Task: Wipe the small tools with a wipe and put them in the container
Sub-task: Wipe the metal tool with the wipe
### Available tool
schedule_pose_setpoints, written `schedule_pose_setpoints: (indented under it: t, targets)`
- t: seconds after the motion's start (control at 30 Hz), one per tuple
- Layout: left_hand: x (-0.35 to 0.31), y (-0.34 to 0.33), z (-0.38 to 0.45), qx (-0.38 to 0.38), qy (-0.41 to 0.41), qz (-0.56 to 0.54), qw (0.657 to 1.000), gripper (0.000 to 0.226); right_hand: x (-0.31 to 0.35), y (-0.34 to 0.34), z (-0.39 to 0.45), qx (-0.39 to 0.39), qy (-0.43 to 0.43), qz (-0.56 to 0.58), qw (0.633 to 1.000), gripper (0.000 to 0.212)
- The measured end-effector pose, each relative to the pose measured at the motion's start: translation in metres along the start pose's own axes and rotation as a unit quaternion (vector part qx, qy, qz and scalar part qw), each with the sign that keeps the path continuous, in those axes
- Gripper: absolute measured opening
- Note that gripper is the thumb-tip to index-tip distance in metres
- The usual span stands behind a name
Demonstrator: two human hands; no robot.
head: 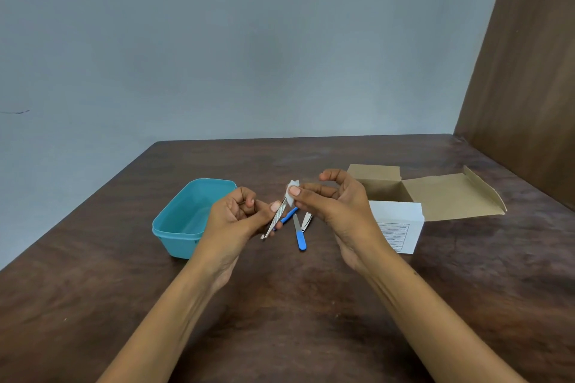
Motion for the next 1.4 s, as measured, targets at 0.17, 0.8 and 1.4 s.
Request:
schedule_pose_setpoints:
  t: [0.17,0.8,1.4]
  targets:
    - [-0.005,-0.001,0.000,0.007,-0.017,-0.005,1.000,0.033,0.002,0.000,-0.002,-0.012,0.008,0.043,0.999,0.041]
    - [-0.017,0.002,0.000,-0.005,-0.046,0.019,0.999,0.034,-0.008,-0.001,-0.010,-0.087,0.002,0.230,0.969,0.041]
    - [-0.013,0.015,-0.001,-0.066,-0.029,0.024,0.997,0.031,0.001,-0.009,-0.009,-0.010,0.014,0.055,0.998,0.027]
Point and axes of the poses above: each hand's wrist, its own z-axis towards the middle knuckle, its own y-axis out of the back of the hand, x = y × z, the point moved 9 cm from there along z, towards the middle knuckle, and after that the axes turned 3 degrees about -z, right-handed, at the moved point
